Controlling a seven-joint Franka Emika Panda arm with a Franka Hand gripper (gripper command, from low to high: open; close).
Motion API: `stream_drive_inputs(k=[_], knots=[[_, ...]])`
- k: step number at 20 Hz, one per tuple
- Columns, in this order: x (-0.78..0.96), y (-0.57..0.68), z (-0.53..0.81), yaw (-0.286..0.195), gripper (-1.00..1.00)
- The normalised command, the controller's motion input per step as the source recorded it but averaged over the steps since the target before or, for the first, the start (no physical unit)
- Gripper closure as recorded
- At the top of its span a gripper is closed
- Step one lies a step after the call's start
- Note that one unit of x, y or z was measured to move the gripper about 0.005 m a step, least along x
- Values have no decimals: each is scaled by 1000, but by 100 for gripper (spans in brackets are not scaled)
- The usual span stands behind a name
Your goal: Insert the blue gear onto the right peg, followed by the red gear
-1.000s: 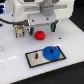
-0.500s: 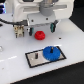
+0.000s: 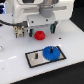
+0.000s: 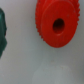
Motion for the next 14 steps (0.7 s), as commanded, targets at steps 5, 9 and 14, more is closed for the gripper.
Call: stream_drive_inputs(k=[5, 9, 14], knots=[[0, -20, -89, 0, -100], [0, -21, -115, 0, -100], [-18, -79, -111, 0, -100]])
